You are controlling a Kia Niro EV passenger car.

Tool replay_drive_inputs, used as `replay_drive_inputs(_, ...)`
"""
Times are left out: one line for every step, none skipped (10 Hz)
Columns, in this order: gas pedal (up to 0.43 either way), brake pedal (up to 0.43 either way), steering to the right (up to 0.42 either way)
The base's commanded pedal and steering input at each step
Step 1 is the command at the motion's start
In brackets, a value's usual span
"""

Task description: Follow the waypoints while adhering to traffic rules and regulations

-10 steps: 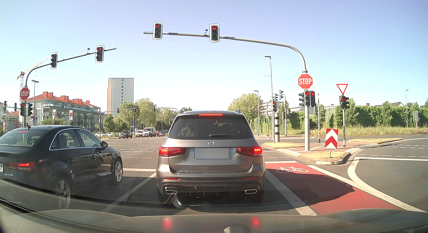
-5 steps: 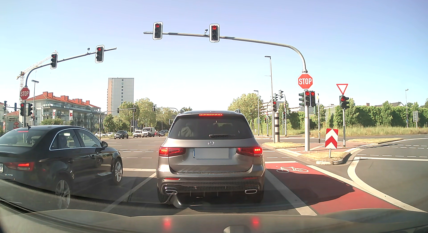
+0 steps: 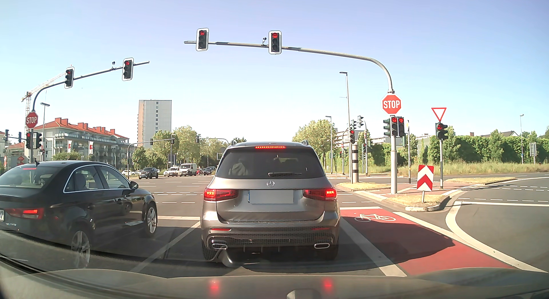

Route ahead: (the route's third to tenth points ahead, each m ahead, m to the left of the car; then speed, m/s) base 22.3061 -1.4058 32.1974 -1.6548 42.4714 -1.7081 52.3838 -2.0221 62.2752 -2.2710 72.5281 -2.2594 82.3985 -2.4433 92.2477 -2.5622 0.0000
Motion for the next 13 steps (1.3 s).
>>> replay_drive_inputs(0.000, 0.415, 0.000)
replay_drive_inputs(0.000, 0.415, 0.000)
replay_drive_inputs(0.000, 0.421, 0.000)
replay_drive_inputs(0.000, 0.415, 0.000)
replay_drive_inputs(0.000, 0.415, 0.000)
replay_drive_inputs(0.000, 0.415, 0.000)
replay_drive_inputs(0.000, 0.415, 0.000)
replay_drive_inputs(0.000, 0.421, 0.000)
replay_drive_inputs(0.000, 0.415, 0.000)
replay_drive_inputs(0.000, 0.415, 0.000)
replay_drive_inputs(0.000, 0.415, 0.000)
replay_drive_inputs(0.000, 0.415, 0.000)
replay_drive_inputs(0.000, 0.421, 0.000)
